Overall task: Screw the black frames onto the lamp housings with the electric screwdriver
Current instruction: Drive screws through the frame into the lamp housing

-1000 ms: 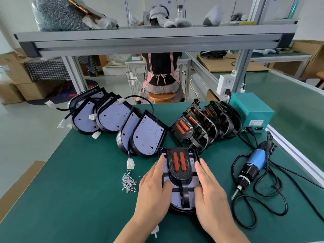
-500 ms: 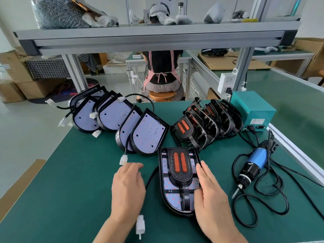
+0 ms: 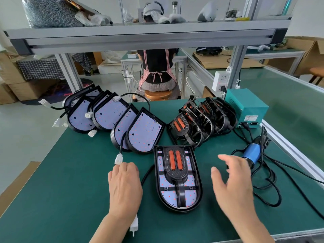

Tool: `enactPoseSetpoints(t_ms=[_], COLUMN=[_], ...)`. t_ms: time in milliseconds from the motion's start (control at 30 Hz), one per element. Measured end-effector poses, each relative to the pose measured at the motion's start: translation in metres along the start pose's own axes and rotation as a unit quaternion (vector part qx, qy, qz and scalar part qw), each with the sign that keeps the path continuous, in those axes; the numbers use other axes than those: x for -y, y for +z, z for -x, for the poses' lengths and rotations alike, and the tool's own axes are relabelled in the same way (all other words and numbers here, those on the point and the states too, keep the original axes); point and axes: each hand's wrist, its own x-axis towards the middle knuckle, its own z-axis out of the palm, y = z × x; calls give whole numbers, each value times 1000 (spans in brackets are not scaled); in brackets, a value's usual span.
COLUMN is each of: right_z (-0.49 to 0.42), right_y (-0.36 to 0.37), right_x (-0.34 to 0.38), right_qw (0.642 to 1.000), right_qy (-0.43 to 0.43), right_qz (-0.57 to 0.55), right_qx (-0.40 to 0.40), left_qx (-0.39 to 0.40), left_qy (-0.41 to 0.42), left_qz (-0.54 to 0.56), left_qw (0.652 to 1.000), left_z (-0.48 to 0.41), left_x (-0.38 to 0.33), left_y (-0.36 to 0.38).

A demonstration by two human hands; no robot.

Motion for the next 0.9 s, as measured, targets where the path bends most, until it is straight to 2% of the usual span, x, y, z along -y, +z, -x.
enactPoseSetpoints(t_ms=[100, 233, 333, 467, 633, 733, 800, 900], right_z=[-23, -47, -59, -73, -93, -93, -87, -79], right_y=[-18, -37, -46, -43, -36, -38, -40, -43], right_x=[-12, -27, -44, -46, -42, -48, -52, -48], right_qw=[997, 992, 984, 962, 949, 953, 953, 934], right_qy=[73, 110, 163, 207, 248, 280, 302, 315], right_qz=[12, 32, 70, 174, 188, 115, 8, -167], right_qx=[-17, -62, -23, 36, 56, 32, 4, -20], left_qx=[-8, -38, -46, -39, -65, -71, -68, -68], left_qy=[7, 3, 7, 14, 35, 28, 18, 10], left_qz=[13, 90, 138, 178, 220, 250, 268, 292], left_qw=[1000, 995, 989, 983, 973, 965, 961, 954], left_z=[0, 0, 1, 3, 3, 4, 4, 5], left_x=[0, -1, 1, -2, -13, -18, -21, -25], left_y=[2, 1, -1, -6, -11, -14, -15, -17])
